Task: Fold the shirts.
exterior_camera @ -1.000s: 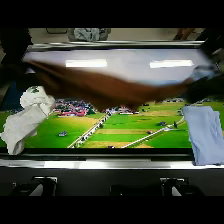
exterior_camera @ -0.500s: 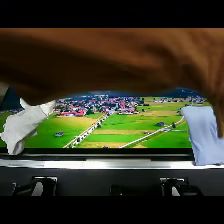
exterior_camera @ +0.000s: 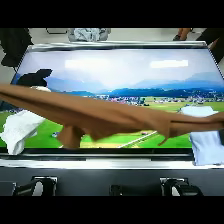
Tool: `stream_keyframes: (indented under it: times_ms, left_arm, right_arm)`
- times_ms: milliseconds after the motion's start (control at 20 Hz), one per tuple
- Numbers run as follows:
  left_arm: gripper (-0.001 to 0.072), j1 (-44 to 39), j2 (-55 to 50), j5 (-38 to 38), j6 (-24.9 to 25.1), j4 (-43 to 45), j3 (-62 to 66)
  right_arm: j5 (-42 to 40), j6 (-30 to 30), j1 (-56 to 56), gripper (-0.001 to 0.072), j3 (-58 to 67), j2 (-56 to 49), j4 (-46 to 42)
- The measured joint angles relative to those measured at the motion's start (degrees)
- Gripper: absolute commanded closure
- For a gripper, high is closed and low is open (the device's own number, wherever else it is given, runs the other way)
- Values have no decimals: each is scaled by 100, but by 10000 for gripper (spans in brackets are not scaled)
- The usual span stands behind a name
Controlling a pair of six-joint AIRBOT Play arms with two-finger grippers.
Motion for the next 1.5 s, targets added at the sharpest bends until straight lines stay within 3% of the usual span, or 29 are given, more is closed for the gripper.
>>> stream_keyframes:
  times_ms: [150,350,700,750,800,850,900,1050,1350,1500]
  left_arm:
    - [682,-9,42,-15,0,0,-643]
    - [682,-247,-435,118,79,9,-1093]
    - [680,-1145,-2533,1941,361,11,-1252]
    - [680,-1228,-2872,2208,363,-20,-1255]
    - [680,-1294,-3213,2485,378,-72,-1241]
    - [680,-1344,-3506,2706,382,-114,-1222]
    - [680,-1368,-3727,2833,387,-140,-1202]
    - [680,-1423,-4098,3016,404,-199,-1172]
    - [678,-1453,-4273,2566,815,-225,-1161]
    - [678,-1453,-4291,2205,1069,-223,-1161]
  right_arm:
    - [-256,-66,0,670,-848,-63,15]
    - [-1379,-87,0,670,-1349,-1040,-9]
    - [-3858,304,-2,669,-590,-4216,564]
    - [-4192,378,-2,630,-391,-4616,837]
    - [-4448,442,-2,408,-236,-4916,1126]
    - [-4653,474,-2,103,-116,-5147,1394]
    - [-4830,498,-4,14,-15,-5307,1685]
    - [-4708,223,-7,18,170,-5403,2267]
    - [-2667,-758,-59,16,-103,-5169,3156]
    - [-2404,-916,129,-1,-876,-5143,3934]
